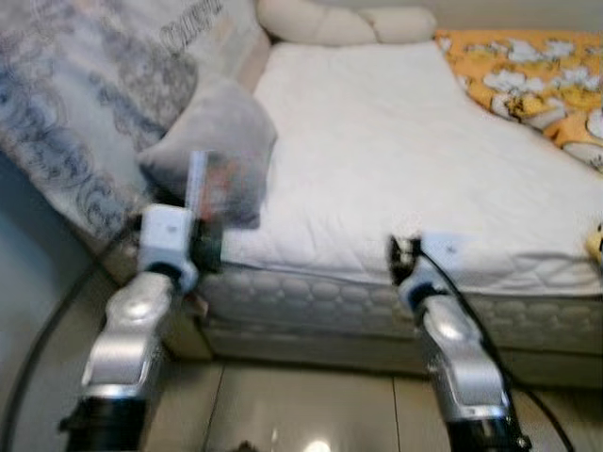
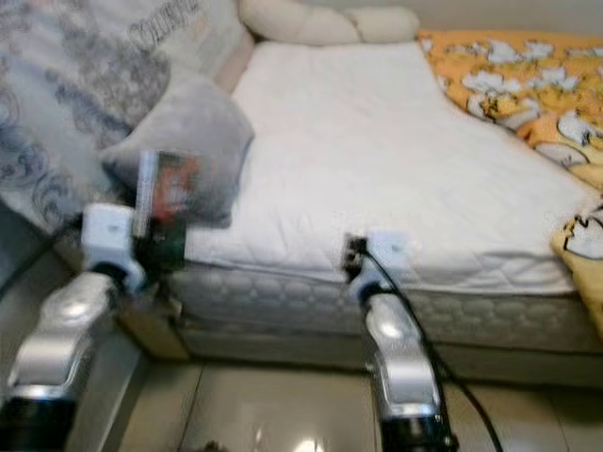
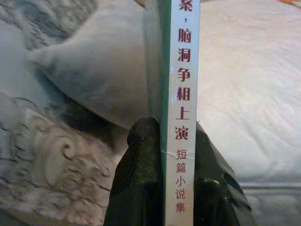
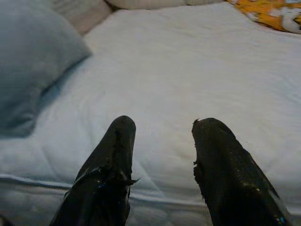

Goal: Clean up the room

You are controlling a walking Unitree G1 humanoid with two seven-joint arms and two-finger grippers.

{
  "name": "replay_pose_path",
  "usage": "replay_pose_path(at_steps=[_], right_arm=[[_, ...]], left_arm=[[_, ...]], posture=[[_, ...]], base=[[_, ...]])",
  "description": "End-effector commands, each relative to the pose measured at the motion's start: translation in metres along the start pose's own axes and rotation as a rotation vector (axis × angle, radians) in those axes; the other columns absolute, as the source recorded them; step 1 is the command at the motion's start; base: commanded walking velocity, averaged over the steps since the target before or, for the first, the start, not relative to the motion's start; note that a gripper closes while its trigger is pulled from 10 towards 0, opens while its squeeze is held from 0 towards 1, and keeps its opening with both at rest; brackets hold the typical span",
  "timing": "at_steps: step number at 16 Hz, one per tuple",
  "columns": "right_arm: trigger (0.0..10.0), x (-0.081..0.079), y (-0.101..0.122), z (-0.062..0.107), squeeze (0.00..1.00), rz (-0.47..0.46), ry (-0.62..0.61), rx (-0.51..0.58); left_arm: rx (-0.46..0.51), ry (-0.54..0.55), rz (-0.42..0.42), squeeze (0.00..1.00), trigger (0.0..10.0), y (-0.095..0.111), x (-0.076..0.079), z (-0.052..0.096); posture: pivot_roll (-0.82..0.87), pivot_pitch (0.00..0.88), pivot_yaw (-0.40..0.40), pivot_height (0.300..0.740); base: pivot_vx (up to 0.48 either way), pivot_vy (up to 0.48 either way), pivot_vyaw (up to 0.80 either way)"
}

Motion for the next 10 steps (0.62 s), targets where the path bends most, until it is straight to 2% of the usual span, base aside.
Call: replay_pose_path(at_steps=[1,3,6,10], right_arm=[[10.0,0.0079,0.0076,0.0003,0.0,0.025,-0.005,0.033],[10.0,0.0026,0.0111,0.0006,0.0,0.092,0.04,0.053],[10.0,0.0023,0.0141,0.0001,0.0,0.047,0.042,0.066],[10.0,0.0066,0.0124,-0.0004,0.0,0.049,0.033,0.056]], left_arm=[[0.061,-0.022,-0.004,0.0,10.0,0.016,0.0075,-0.003],[0.061,-0.029,0.003,0.0,10.0,0.0156,0.0103,-0.0026],[0.054,-0.043,0.019,0.0,10.0,0.0115,0.0155,0.0001],[0.056,-0.047,0.023,0.0,10.0,0.0121,0.0173,0.0001]], posture=[[-0.02,0.0,0.045,0.74],[-0.02,0.0,0.042,0.74],[-0.02,0.0,0.035,0.74],[-0.02,0.0,0.033,0.74]], base=[[0.319,0.0,0.0],[0.319,0.0,0.0],[0.321,0.0,0.0],[0.319,0.0,-0.75]])
Point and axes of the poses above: a point about 5 cm out from each wrist's last joint towards the gripper, its own z axis pointing back from the gripper into the wrist, its own y axis along the axis of the wrist's last joint, x = y × z, the point moved 3 cm from there along -z, pointing out of the wrist towards the gripper, and after that the axes turned 12 degrees about -z, right-handed, at the moved point
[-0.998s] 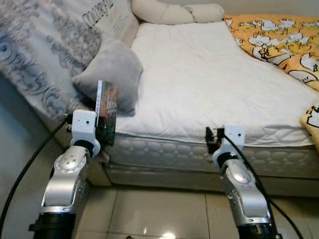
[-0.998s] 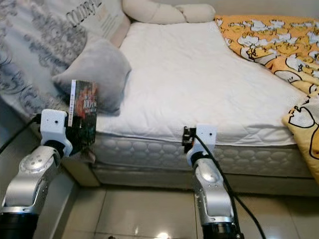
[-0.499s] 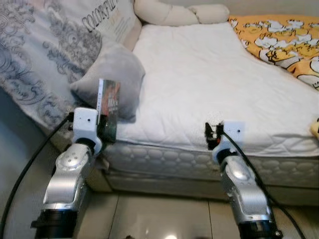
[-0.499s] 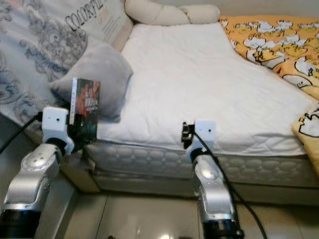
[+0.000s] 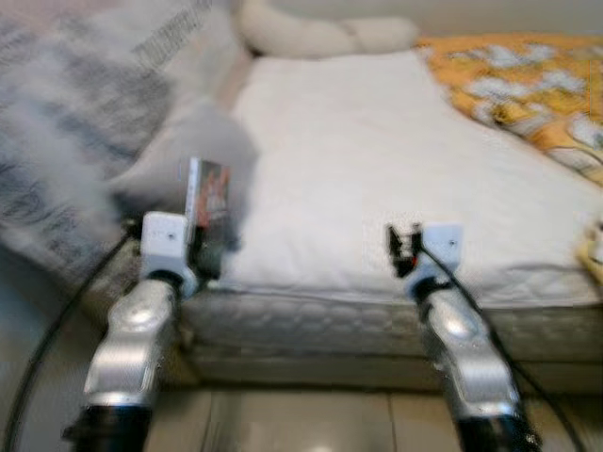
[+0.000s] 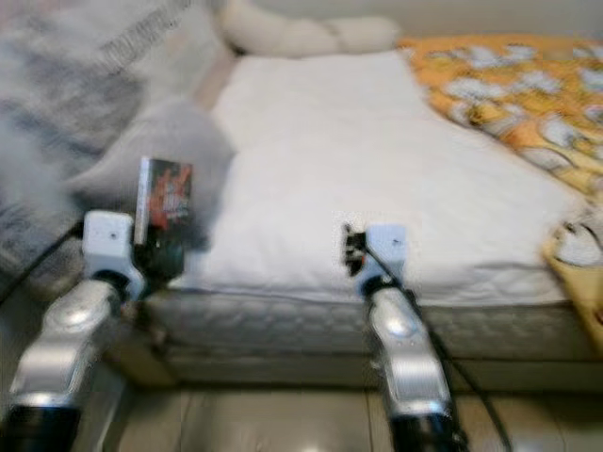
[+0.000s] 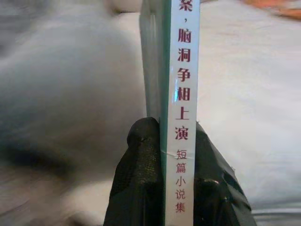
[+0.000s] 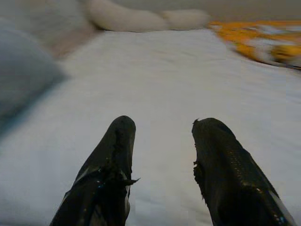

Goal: Clean up the room

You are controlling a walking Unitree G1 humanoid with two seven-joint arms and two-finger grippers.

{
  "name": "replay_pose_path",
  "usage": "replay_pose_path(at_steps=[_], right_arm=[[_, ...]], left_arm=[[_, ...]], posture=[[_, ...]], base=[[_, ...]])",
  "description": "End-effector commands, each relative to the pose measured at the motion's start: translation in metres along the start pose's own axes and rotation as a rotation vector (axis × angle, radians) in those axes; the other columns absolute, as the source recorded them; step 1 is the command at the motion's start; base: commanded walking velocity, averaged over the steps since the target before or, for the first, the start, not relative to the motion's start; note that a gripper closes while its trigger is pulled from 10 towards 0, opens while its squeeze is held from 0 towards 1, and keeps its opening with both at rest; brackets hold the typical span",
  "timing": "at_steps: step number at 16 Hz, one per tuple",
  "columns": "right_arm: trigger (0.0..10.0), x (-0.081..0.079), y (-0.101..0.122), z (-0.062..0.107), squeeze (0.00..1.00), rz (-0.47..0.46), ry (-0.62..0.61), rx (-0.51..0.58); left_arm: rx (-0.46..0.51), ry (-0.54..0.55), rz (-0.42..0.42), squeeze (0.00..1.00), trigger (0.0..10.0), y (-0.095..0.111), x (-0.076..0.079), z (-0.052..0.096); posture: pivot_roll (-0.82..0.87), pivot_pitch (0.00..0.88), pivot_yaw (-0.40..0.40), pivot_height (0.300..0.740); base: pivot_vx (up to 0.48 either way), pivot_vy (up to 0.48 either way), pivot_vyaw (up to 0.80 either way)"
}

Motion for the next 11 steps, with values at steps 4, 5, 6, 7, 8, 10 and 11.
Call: replay_pose_path(at_steps=[4,5,6,7,8,10,11], right_arm=[[10.0,-0.0097,0.0004,-0.0009,0.0,-0.007,0.024,0.002],[10.0,-0.0098,0.0,-0.0009,0.0,-0.006,0.025,0.001],[10.0,-0.0097,-0.001,-0.0006,0.0,-0.005,0.025,-0.002],[10.0,-0.0096,-0.0015,-0.0004,0.0,-0.006,0.025,-0.004],[10.0,-0.0099,-0.0018,-0.0003,0.0,-0.005,0.025,-0.005],[10.0,-0.0106,-0.0025,-0.0002,0.0,-0.003,0.027,-0.006],[10.0,-0.0105,-0.0027,-0.0005,0.0,-0.003,0.026,-0.007]], left_arm=[[0.056,0.017,-0.017,0.0,10.0,0.0153,-0.0078,-0.0022],[0.056,0.017,-0.017,0.0,10.0,0.0154,-0.0078,-0.0022],[0.056,0.017,-0.018,0.0,10.0,0.0152,-0.0076,-0.002],[0.055,0.017,-0.019,0.0,10.0,0.0149,-0.0076,-0.0017],[0.054,0.017,-0.019,0.0,10.0,0.0145,-0.008,-0.0014],[0.053,0.017,-0.021,0.0,10.0,0.0137,-0.0086,-0.0008],[0.054,0.017,-0.022,0.0,10.0,0.014,-0.0087,-0.001]], posture=[[-0.02,0.0,0.034,0.74],[-0.02,0.0,0.033,0.74],[-0.02,0.0,0.032,0.74],[-0.02,0.0,0.032,0.74],[-0.02,0.0,0.031,0.74],[-0.02,0.0,0.03,0.74],[-0.02,0.0,0.03,0.74]], base=[[0.316,0.0,0.0],[0.319,0.0,0.0],[0.319,0.0,0.0],[0.319,0.0,0.0],[0.319,0.0,0.0],[0.315,0.0,0.0],[0.319,0.0,0.0]])
Point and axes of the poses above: a point about 5 cm out from each wrist's last joint towards the gripper, its own z axis pointing back from the gripper into the wrist, its own y axis along the axis of the wrist's last joint, x = y × z, the point moved 3 cm from there along -z, pointing out of the wrist towards the gripper, and after that the axes turned 12 degrees about -z, right-handed, at the moved point
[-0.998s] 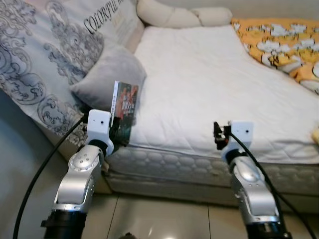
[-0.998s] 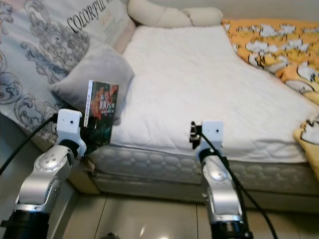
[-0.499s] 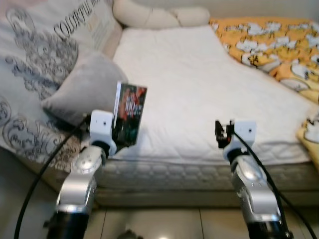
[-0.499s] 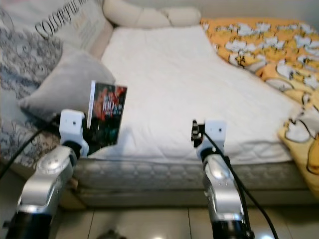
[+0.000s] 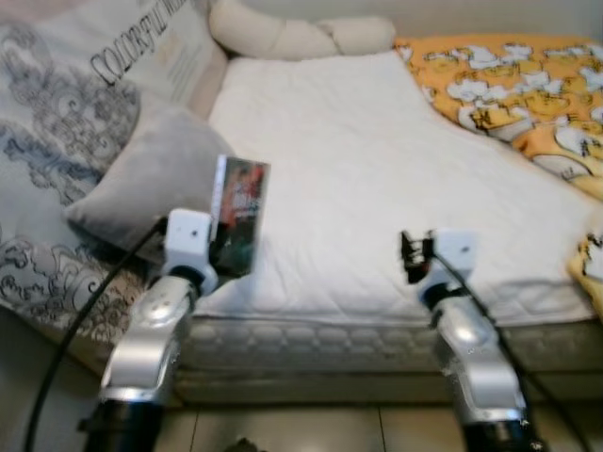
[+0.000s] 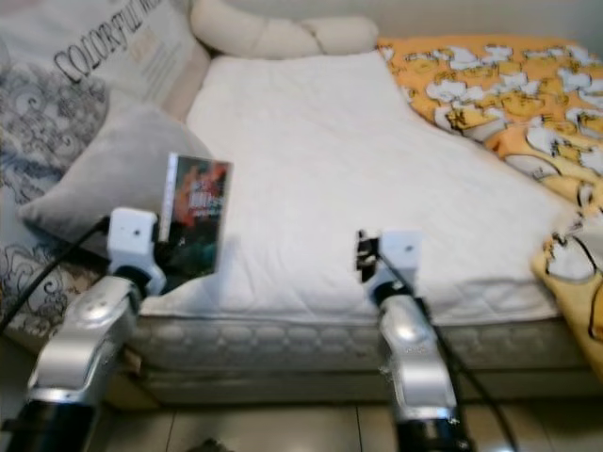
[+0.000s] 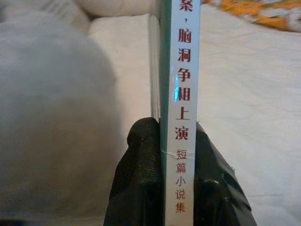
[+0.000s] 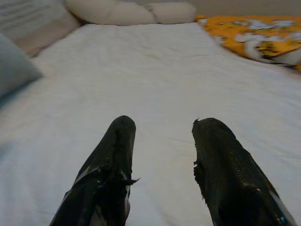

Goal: Clean up the room

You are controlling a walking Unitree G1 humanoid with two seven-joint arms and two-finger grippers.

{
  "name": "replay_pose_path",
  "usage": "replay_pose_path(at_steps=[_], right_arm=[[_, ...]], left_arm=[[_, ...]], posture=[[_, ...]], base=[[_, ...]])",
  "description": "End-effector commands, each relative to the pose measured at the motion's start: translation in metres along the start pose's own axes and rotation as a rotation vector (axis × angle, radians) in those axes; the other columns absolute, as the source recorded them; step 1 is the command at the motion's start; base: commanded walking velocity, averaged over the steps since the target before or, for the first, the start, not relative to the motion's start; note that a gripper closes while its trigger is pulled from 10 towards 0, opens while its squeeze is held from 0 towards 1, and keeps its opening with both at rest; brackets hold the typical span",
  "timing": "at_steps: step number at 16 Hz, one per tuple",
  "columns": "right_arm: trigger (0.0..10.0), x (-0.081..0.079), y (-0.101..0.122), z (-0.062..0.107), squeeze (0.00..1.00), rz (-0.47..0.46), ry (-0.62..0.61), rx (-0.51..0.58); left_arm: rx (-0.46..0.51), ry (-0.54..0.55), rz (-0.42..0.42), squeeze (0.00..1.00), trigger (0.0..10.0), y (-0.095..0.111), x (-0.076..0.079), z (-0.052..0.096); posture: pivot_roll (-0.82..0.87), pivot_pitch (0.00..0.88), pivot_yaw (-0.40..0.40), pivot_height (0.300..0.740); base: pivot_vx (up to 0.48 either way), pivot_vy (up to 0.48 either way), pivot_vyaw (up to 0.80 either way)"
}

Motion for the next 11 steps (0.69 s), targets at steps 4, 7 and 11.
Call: replay_pose_path(at_steps=[4,7,11], right_arm=[[10.0,0.004,0.0005,-0.0015,0.0,0.002,-0.017,-0.007],[10.0,0.0072,-0.0009,-0.001,0.0,0.005,-0.034,-0.009],[10.0,0.0052,-0.0013,-0.0009,0.0,0.008,-0.024,-0.008]], left_arm=[[0.056,0.005,-0.011,0.0,10.0,0.0141,-0.0024,-0.0018],[0.057,0.003,-0.015,0.0,10.0,0.0145,-0.0035,-0.0018],[0.056,0.002,-0.018,0.0,10.0,0.0141,-0.0034,-0.0013]], posture=[[-0.02,0.0,0.034,0.74],[-0.02,0.0,0.036,0.74],[-0.02,0.0,0.035,0.74]], base=[[0.317,0.0,0.0],[0.317,0.0,-0.46],[0.319,0.0,0.0]])
Point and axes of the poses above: a point about 5 cm out from each wrist's last joint towards the gripper, its own z axis pointing back from the gripper into the wrist, its own y axis along the axis of the wrist's last joint, x = y × z, the point moved 3 cm from there along -z, pointing out of the wrist towards the gripper, and after that the axes turned 12 degrees about -z, right-handed, at the moved point
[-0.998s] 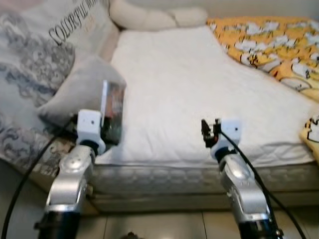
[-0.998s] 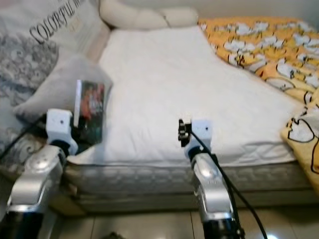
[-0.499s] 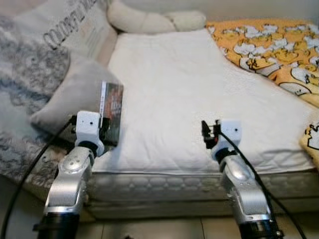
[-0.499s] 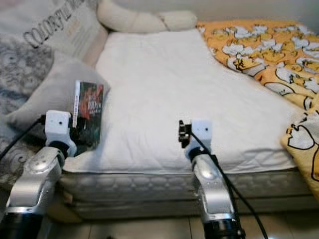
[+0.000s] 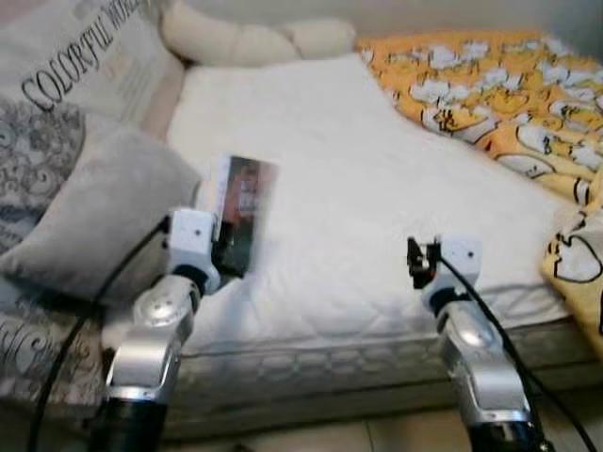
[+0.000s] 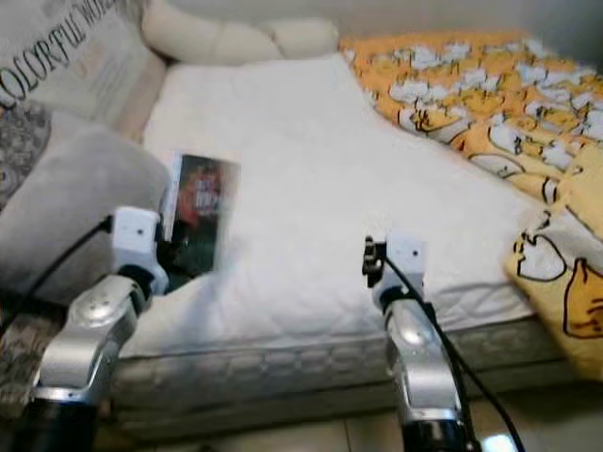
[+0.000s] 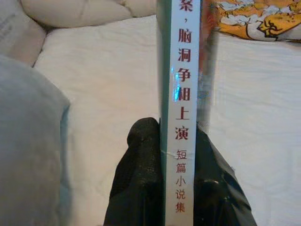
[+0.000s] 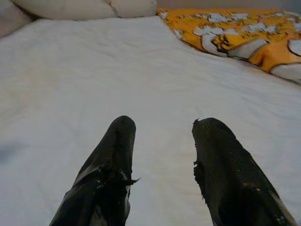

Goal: Clean up the room

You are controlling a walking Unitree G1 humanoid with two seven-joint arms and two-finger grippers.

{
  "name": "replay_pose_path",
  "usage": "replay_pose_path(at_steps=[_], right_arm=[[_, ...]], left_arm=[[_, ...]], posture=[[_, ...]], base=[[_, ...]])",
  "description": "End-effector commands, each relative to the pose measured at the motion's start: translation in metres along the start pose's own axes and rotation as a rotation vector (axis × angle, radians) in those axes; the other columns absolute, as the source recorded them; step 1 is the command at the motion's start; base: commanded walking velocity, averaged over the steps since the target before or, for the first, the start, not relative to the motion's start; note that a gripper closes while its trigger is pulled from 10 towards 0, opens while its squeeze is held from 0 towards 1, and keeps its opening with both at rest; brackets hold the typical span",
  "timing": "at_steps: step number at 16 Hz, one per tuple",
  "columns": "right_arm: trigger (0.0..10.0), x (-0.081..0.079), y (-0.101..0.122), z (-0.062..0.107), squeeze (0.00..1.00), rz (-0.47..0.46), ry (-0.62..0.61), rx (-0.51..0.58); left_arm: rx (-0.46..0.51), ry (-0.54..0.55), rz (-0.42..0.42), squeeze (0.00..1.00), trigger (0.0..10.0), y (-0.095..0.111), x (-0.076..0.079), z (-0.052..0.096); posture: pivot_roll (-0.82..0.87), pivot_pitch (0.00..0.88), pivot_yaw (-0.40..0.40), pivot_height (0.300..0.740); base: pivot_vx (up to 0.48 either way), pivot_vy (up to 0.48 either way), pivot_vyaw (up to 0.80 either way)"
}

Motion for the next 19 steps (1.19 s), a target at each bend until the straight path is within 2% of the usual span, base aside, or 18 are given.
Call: replay_pose_path(at_steps=[1,5,9,12,19], right_arm=[[10.0,-0.0128,0.003,-0.0022,0.0,-0.001,0.04,0.008],[10.0,-0.0162,0.005,-0.0028,0.0,0.003,0.061,0.017],[10.0,-0.0199,0.0035,-0.004,0.0,0.067,0.083,0.008],[10.0,-0.0182,0.0034,-0.0041,0.0,0.01,0.069,0.011],[10.0,-0.0168,0.0023,-0.0039,0.0,0.01,0.058,0.007]], left_arm=[[0.027,0.054,-0.02,0.0,10.0,0.0057,-0.0169,0.0033],[0.026,0.056,-0.02,0.0,10.0,0.0059,-0.0176,0.003],[0.028,0.058,-0.022,0.0,10.0,0.0064,-0.0187,0.0024],[0.028,0.056,-0.023,0.0,10.0,0.0065,-0.0188,0.0021],[0.029,0.05,-0.023,0.0,10.0,0.007,-0.0183,0.0015]], posture=[[-0.02,0.0,0.035,0.74],[-0.02,0.0,0.034,0.74],[-0.02,0.0,0.035,0.74],[-0.02,0.0,0.036,0.74],[-0.02,0.0,0.038,0.74]], base=[[0.315,0.0,0.0],[0.318,0.0,0.0],[0.318,0.0,0.2],[0.319,0.0,0.2],[0.317,0.0,0.0]])
Point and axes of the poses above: a point about 5 cm out from each wrist's last joint towards the gripper, its own z axis pointing back from the gripper into the wrist, its own y axis along the axis of the wrist's last joint, x = y × z, the point moved 3 cm from there along -z, pointing out of the wrist towards the gripper, and after that the axes turned 12 degrees about -z, right-handed, at the moved point
